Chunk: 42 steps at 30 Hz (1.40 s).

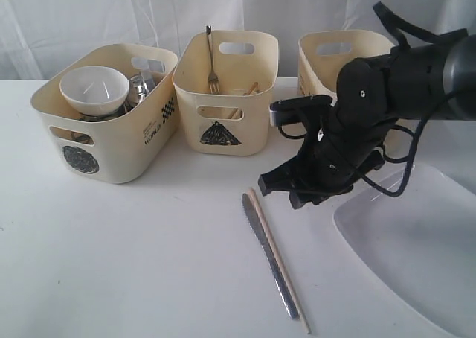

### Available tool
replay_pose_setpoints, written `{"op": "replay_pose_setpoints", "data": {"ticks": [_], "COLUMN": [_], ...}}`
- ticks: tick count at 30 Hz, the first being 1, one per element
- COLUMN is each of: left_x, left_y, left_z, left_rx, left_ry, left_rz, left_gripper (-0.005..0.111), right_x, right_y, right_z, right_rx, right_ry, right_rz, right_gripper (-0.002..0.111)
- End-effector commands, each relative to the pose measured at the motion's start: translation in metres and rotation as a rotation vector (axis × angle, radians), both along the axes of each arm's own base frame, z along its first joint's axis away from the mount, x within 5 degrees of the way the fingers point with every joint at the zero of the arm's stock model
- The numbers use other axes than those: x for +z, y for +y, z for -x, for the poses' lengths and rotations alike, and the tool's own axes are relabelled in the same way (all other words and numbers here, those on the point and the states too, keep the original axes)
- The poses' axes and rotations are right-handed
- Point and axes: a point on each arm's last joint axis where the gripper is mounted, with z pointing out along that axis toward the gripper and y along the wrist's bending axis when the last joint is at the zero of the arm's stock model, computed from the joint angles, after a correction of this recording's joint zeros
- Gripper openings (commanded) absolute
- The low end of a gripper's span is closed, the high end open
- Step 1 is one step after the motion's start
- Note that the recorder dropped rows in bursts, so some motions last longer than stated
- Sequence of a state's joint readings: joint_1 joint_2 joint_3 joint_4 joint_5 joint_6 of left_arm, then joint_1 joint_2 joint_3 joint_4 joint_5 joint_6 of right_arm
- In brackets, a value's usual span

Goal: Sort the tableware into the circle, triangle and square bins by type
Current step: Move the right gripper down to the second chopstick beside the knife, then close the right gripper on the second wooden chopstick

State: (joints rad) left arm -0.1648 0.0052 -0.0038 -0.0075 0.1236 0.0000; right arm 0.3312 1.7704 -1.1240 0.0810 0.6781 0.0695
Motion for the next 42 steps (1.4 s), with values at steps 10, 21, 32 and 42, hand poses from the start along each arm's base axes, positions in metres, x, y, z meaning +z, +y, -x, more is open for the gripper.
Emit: {"op": "replay_pose_setpoints", "data": {"ticks": [10,21,32,42], "left_x": [-0.001,-0.001,-0.001,-0.001], "left_y": [0.000,0.000,0.000,0.000], "left_z": [0.000,0.000,0.000,0.000], "left_rx": [0.004,0.004,0.004,0.004], "left_ry": [0.004,0.004,0.004,0.004], "left_rz": [0.008,0.008,0.008,0.008], "left_gripper": [0.025,0.025,0.025,0.025], "right_x": [-0.012,-0.018,-0.018,-0.018], "right_y": [-0.002,0.011,0.031,0.039], "right_z": [0.020,0.037,0.044,0.044], "right_rx": [-0.048,0.060,0.146,0.179], "right_ry": [0.083,0.097,0.067,0.024], "right_rz": [-0.043,-0.031,-0.030,-0.024], "right_gripper": [0.031,0.031,0.031,0.031]}}
